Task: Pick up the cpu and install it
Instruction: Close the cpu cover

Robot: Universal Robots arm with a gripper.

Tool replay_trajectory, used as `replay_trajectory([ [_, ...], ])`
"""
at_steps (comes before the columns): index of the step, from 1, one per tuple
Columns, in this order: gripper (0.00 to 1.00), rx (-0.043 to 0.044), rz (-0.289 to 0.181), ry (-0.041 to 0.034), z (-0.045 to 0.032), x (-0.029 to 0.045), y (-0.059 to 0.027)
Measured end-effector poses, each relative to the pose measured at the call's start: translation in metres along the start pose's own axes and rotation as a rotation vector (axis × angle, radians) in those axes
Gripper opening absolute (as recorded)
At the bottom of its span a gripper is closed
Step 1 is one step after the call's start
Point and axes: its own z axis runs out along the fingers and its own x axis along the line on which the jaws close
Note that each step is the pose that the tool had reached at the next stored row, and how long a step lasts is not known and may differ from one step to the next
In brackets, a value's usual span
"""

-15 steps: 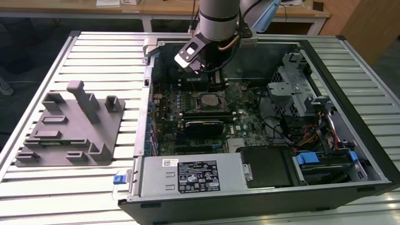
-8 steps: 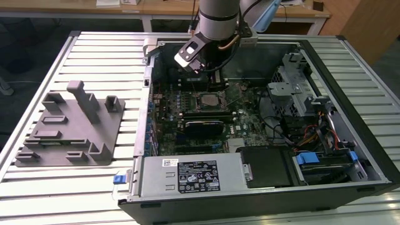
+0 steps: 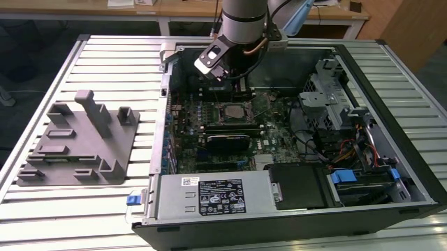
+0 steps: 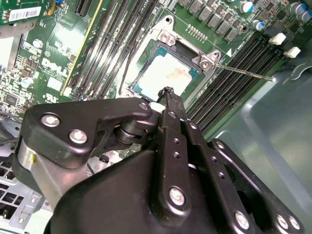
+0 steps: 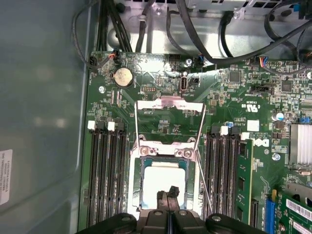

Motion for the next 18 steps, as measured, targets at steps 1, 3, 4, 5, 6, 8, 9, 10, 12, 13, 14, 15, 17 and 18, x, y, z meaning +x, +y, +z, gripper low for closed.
replay_trajectory([
  [1, 0.11, 0.0000, 0.000, 0.0000, -0.0017, 0.0000, 0.0001],
  [3, 0.11, 0.0001, 0.000, -0.0001, -0.0057, 0.0001, 0.0002],
  [4, 0.11, 0.0001, 0.000, -0.0001, -0.0074, 0.0002, 0.0003],
  [5, 0.11, 0.0000, 0.000, -0.0001, -0.0087, 0.0002, 0.0003],
  [6, 0.11, 0.0000, 0.000, -0.0001, -0.0099, 0.0002, 0.0003],
  [8, 0.11, 0.0000, 0.000, 0.0000, -0.0121, 0.0002, 0.0004],
  [9, 0.11, 0.0001, 0.000, -0.0001, -0.0131, 0.0003, 0.0005],
  [10, 0.11, 0.0000, 0.000, 0.0000, -0.0140, 0.0003, 0.0005],
  [12, 0.11, -0.0002, 0.000, 0.0002, -0.0144, 0.0003, 0.0005],
  [13, 0.11, -0.0002, 0.000, 0.0002, -0.0144, 0.0003, 0.0005],
  [14, 0.11, -0.0002, 0.000, 0.0002, -0.0145, 0.0003, 0.0005],
  [15, 0.11, 0.0000, 0.000, 0.0000, -0.0146, 0.0003, 0.0005],
  [17, 0.11, 0.0000, 0.000, 0.0000, -0.0146, 0.0003, 0.0005],
  [18, 0.11, 0.0000, 0.000, 0.0000, -0.0146, 0.0003, 0.0005],
])
